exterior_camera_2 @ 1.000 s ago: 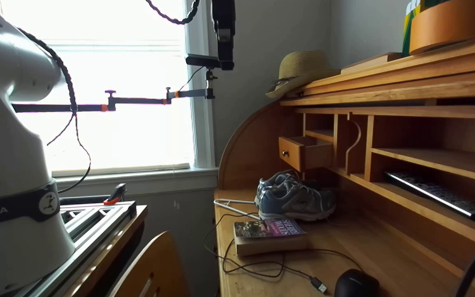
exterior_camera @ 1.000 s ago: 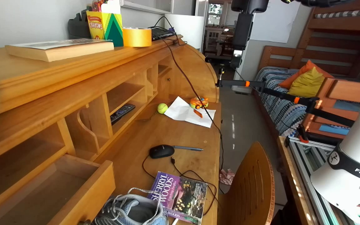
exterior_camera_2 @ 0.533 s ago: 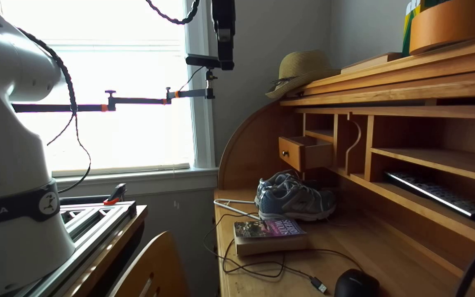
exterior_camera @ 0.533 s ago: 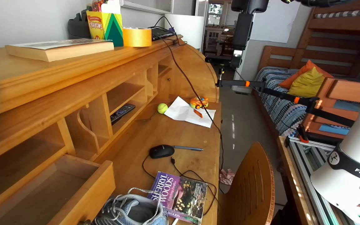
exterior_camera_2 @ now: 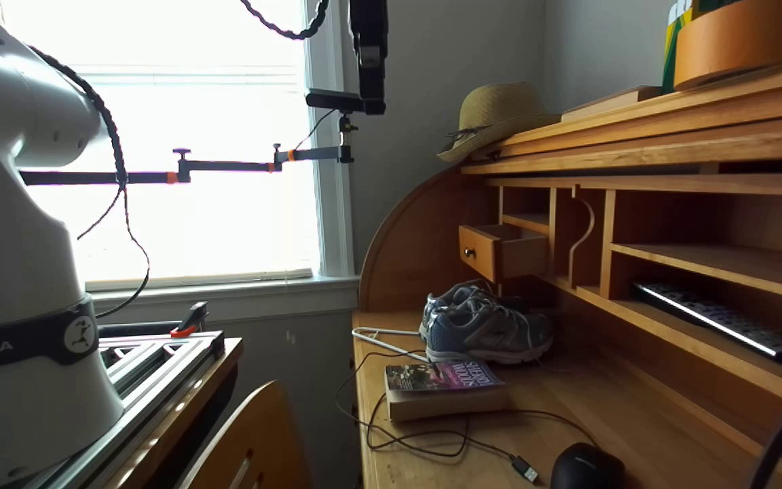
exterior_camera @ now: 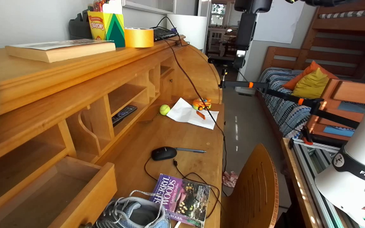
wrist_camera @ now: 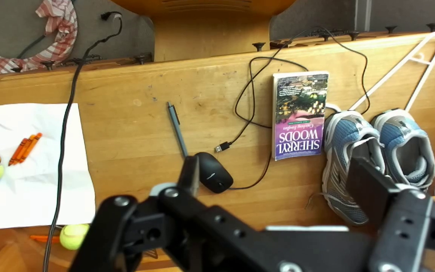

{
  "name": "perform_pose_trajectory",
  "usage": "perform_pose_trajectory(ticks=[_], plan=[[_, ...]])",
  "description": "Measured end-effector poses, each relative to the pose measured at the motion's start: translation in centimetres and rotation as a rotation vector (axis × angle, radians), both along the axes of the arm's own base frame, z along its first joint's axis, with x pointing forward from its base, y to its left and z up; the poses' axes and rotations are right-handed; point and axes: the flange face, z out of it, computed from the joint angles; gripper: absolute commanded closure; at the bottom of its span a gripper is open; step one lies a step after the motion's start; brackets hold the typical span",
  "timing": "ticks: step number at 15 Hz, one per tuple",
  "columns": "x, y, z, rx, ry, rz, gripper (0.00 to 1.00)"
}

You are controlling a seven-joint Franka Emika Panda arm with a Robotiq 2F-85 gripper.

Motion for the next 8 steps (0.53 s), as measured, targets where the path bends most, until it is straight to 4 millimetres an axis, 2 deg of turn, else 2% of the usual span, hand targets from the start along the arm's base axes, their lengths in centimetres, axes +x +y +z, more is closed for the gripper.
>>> perform_pose_trajectory(ticks=[3, 8], plan=[[0.3, 0.2, 1.2, 0.013, -0.024, -0.003, 0.00], [0.6, 1.8, 5.1, 0.089, -0.108, 0.052, 0.00]])
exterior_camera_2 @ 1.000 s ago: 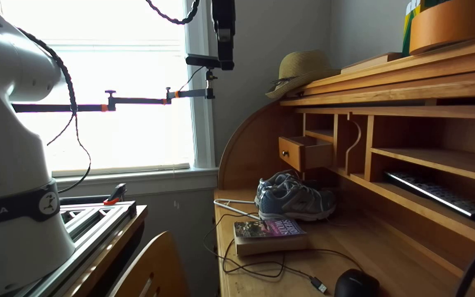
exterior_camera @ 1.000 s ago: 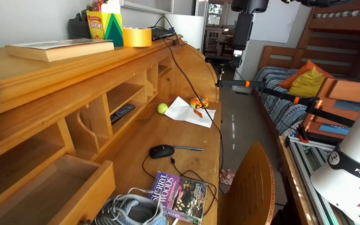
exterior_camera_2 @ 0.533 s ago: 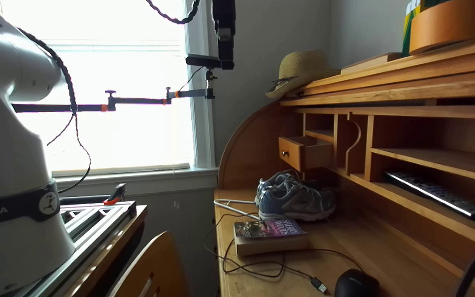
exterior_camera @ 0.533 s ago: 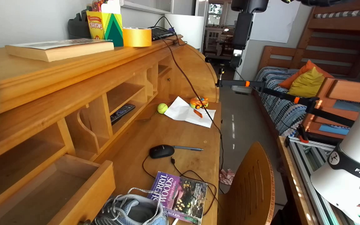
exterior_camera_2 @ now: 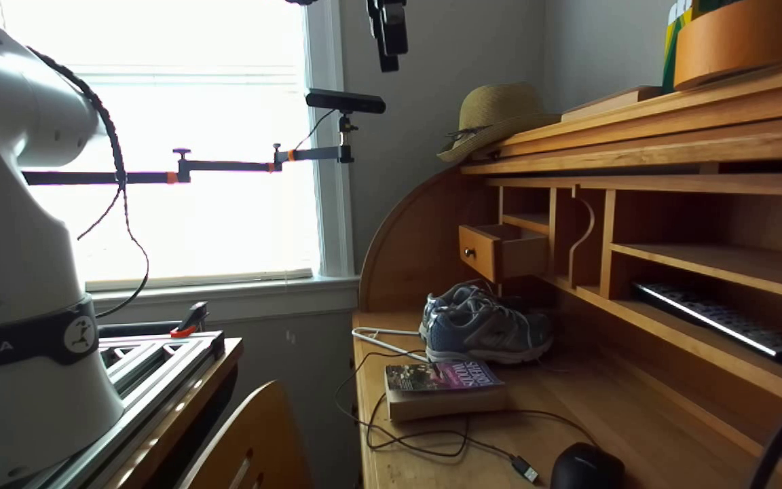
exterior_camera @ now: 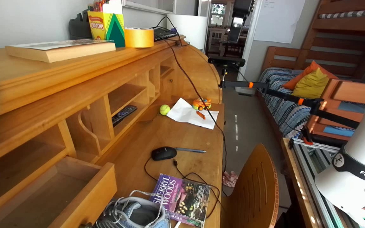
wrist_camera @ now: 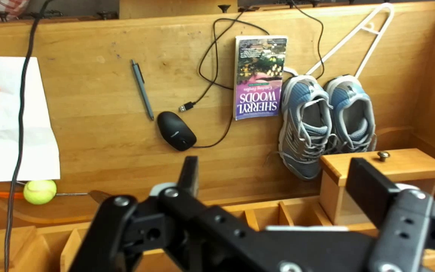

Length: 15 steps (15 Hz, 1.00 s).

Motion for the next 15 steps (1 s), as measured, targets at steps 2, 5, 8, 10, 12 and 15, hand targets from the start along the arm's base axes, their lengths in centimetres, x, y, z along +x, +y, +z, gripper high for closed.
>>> perform_pose_trajectory(ticks=[2, 5, 8, 10, 12, 15], plan=[[-0.2, 0.6, 1.4, 0.017, -0.031, 0.021, 0.00], [-0.6, 1.4, 3.5, 0.044, -0.078, 0.052, 0.00], [-0.8, 1.7, 5.5, 0.059, -0.128, 0.057, 0.00], [-0.8, 1.7, 6.7, 0.073, -0.158, 0.053, 0.00], [-0.6, 1.6, 8.0, 0.100, -0.204, 0.043, 0.00], [-0.1, 1.3, 9.9, 0.138, -0.302, 0.018, 0.00]])
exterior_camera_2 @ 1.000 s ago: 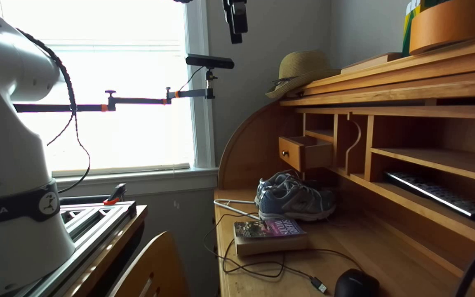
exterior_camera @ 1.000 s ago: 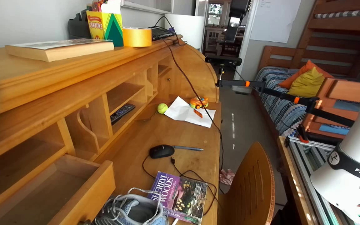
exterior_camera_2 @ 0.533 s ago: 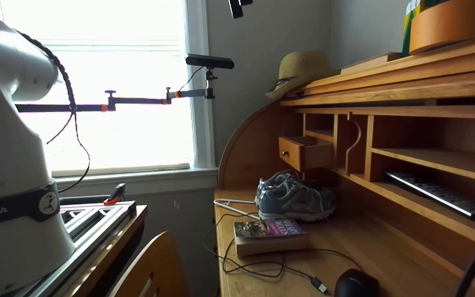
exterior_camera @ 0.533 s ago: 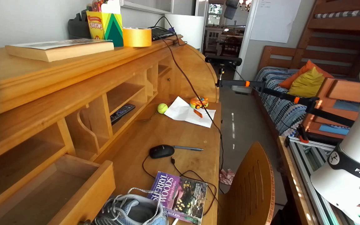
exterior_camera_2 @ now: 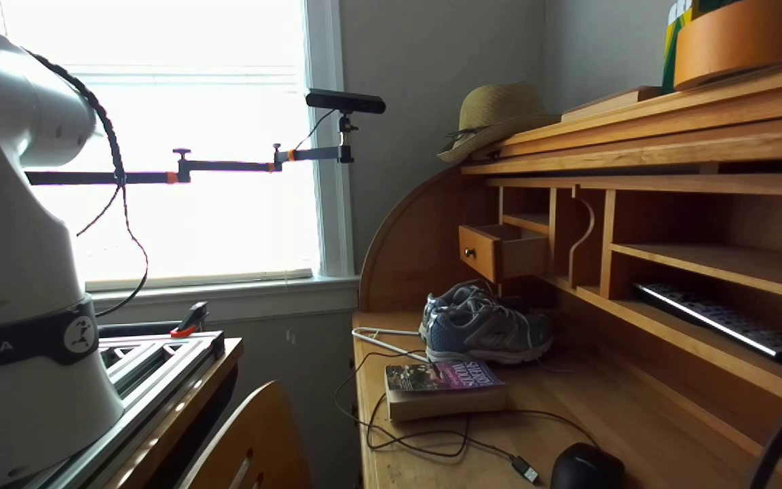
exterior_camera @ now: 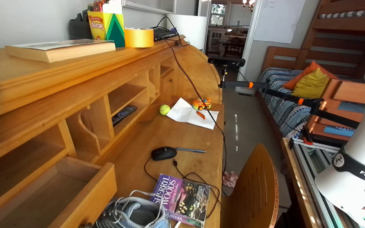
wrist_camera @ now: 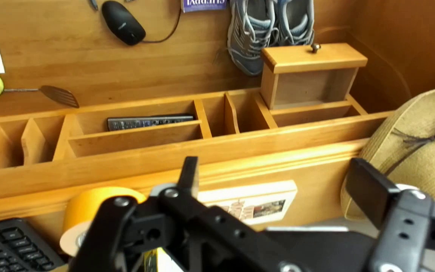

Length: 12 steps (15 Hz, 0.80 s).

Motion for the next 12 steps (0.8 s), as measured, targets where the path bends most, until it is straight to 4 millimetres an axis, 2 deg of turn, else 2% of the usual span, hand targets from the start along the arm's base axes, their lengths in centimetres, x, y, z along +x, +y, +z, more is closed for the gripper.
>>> perform_pose_trajectory(ticks=[6, 12], plan=[[0.6, -1.4, 3.2, 0.035, -0.176, -0.054, 0.00], [1.0, -3.4, 4.7, 0.057, -0.280, -0.108, 0.00]])
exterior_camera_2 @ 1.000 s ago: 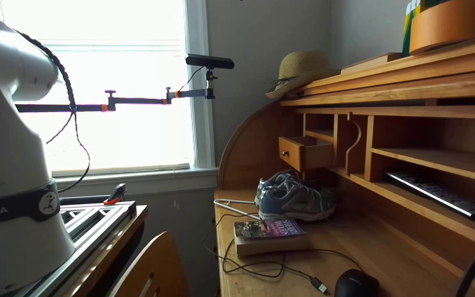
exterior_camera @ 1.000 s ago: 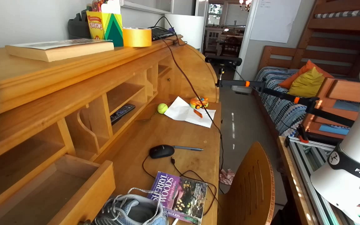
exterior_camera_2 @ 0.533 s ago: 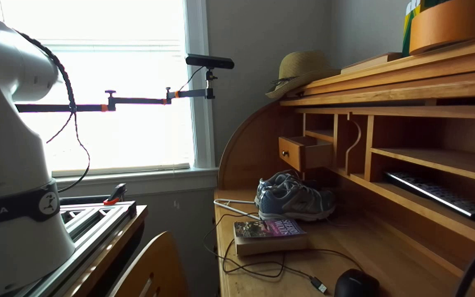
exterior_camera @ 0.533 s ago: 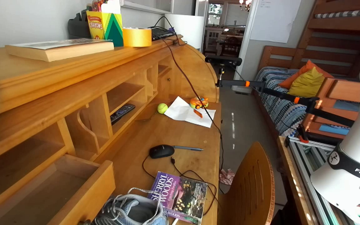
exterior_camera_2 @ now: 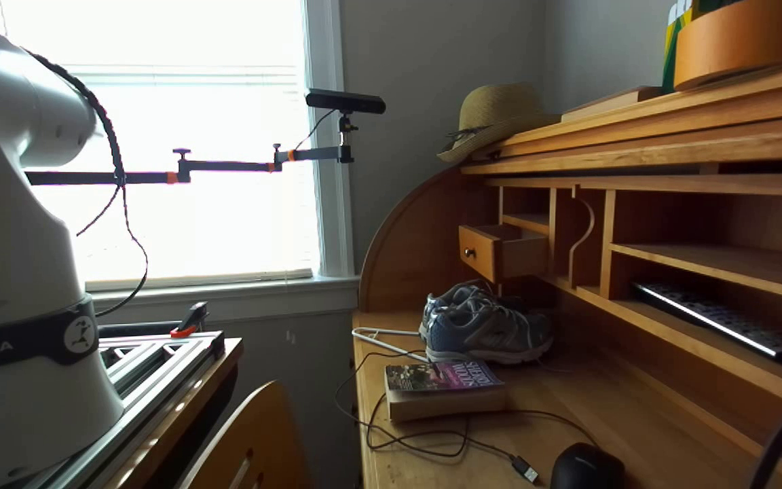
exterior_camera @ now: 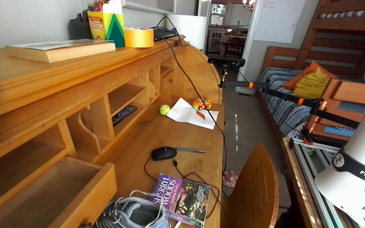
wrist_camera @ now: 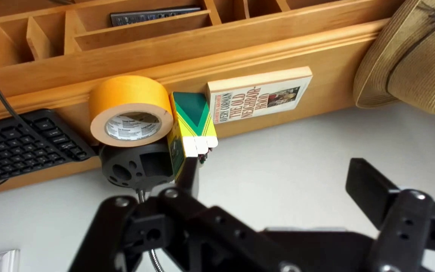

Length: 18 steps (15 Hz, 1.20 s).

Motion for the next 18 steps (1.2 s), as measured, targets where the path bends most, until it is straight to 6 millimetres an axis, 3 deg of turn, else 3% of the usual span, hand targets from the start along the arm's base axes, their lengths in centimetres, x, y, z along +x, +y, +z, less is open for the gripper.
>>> perform_pose_trajectory(ticks=[10, 14, 18], plan=[[0.2, -2.4, 0.9, 0.004, -0.048, -0.036, 0.00], [0.7, -5.8, 3.0, -0.036, -0.035, 0.016, 0.00], [2.5, -9.0, 4.7, -0.162, -0.075, 0.094, 0.00]])
